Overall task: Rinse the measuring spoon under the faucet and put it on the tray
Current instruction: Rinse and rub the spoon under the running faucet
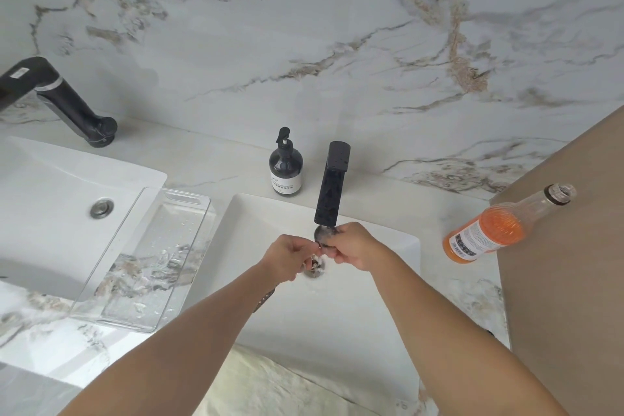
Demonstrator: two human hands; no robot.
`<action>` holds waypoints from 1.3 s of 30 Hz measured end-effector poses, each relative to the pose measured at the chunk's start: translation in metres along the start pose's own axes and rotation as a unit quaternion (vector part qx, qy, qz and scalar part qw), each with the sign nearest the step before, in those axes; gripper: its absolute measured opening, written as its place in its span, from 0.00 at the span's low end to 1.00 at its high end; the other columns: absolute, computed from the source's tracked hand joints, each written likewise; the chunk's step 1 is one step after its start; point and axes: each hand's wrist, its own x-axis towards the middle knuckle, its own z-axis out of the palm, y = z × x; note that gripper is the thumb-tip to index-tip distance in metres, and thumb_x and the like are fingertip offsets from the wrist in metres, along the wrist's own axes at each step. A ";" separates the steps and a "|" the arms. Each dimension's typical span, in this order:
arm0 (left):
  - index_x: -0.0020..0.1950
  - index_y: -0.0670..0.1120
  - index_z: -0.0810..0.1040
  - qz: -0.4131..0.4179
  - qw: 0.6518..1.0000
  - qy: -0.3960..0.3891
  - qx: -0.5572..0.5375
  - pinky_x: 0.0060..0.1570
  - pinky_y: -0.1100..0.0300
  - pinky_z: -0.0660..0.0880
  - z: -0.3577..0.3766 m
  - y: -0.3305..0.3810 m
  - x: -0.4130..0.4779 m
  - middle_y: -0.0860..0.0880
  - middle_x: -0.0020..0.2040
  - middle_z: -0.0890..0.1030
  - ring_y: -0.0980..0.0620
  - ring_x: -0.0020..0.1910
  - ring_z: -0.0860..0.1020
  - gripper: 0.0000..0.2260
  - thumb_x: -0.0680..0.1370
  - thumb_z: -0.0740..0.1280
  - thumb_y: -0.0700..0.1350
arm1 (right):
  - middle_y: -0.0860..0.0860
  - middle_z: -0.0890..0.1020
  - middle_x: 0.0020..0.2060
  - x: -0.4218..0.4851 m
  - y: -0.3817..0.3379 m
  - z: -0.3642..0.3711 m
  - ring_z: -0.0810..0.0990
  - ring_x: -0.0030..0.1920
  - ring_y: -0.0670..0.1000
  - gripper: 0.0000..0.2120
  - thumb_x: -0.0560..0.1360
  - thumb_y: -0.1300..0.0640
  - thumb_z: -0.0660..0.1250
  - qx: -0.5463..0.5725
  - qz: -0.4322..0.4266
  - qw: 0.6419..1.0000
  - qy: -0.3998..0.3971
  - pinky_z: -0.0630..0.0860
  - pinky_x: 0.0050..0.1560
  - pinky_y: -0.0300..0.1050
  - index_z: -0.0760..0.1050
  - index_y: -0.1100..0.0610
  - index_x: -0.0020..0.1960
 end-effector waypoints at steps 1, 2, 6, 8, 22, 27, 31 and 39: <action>0.42 0.45 0.85 0.001 1.000 0.004 0.001 0.24 0.63 0.62 -0.002 -0.001 0.000 0.50 0.28 0.75 0.52 0.25 0.65 0.13 0.81 0.65 0.47 | 0.58 0.80 0.30 0.002 -0.005 -0.002 0.71 0.22 0.47 0.06 0.77 0.63 0.68 -0.057 -0.007 0.998 -0.009 0.65 0.21 0.37 0.77 0.66 0.43; 0.42 0.44 0.85 0.003 1.000 0.004 0.017 0.24 0.64 0.62 -0.005 0.000 0.000 0.51 0.26 0.74 0.52 0.24 0.65 0.13 0.81 0.65 0.47 | 0.58 0.80 0.31 0.003 -0.010 -0.005 0.71 0.23 0.48 0.07 0.77 0.62 0.68 -0.120 -0.013 0.992 -0.020 0.65 0.21 0.37 0.78 0.66 0.43; 0.42 0.48 0.86 0.023 0.985 -0.064 0.158 0.25 0.65 0.64 -0.028 0.016 0.000 0.55 0.22 0.72 0.55 0.22 0.66 0.11 0.79 0.66 0.47 | 0.56 0.81 0.29 0.005 -0.026 -0.017 0.71 0.23 0.50 0.07 0.71 0.59 0.71 -0.335 -0.056 0.938 -0.069 0.69 0.27 0.40 0.78 0.60 0.37; 0.42 0.52 0.86 0.023 0.970 -0.104 0.218 0.27 0.63 0.69 -0.038 0.029 0.000 0.55 0.24 0.75 0.53 0.26 0.70 0.10 0.78 0.66 0.47 | 0.53 0.80 0.24 0.003 -0.026 -0.014 0.73 0.20 0.48 0.07 0.70 0.58 0.71 -0.370 -0.075 0.923 -0.066 0.72 0.30 0.40 0.75 0.58 0.35; 0.47 0.45 0.75 -0.134 0.961 0.155 -0.185 0.38 0.55 0.76 0.007 0.031 -0.004 0.47 0.46 0.81 0.46 0.45 0.80 0.16 0.81 0.61 0.58 | 0.61 0.82 0.33 -0.010 -0.001 0.019 0.75 0.20 0.47 0.03 0.77 0.67 0.68 0.105 0.056 0.992 0.032 0.73 0.23 0.36 0.77 0.68 0.47; 0.43 0.46 0.78 -0.057 0.965 0.137 -0.217 0.36 0.58 0.73 0.003 0.029 0.006 0.50 0.43 0.85 0.53 0.37 0.83 0.12 0.82 0.61 0.50 | 0.63 0.81 0.34 -0.010 0.003 0.014 0.78 0.21 0.50 0.10 0.77 0.69 0.66 0.043 0.052 0.997 0.042 0.75 0.23 0.38 0.74 0.74 0.56; 0.39 0.46 0.78 -0.021 0.984 0.155 -0.083 0.33 0.60 0.77 0.001 0.039 0.010 0.47 0.41 0.86 0.50 0.39 0.84 0.12 0.81 0.61 0.44 | 0.64 0.83 0.37 -0.010 0.001 0.007 0.81 0.30 0.53 0.13 0.76 0.67 0.68 -0.029 0.047 0.998 0.013 0.78 0.28 0.40 0.75 0.75 0.57; 0.51 0.37 0.80 -0.009 0.985 0.079 0.156 0.48 0.46 0.83 -0.018 0.070 0.019 0.40 0.49 0.86 0.39 0.47 0.85 0.12 0.81 0.60 0.43 | 0.60 0.86 0.37 -0.002 -0.014 0.009 0.86 0.35 0.61 0.07 0.69 0.63 0.74 -0.180 -0.050 0.982 -0.003 0.85 0.45 0.53 0.80 0.65 0.45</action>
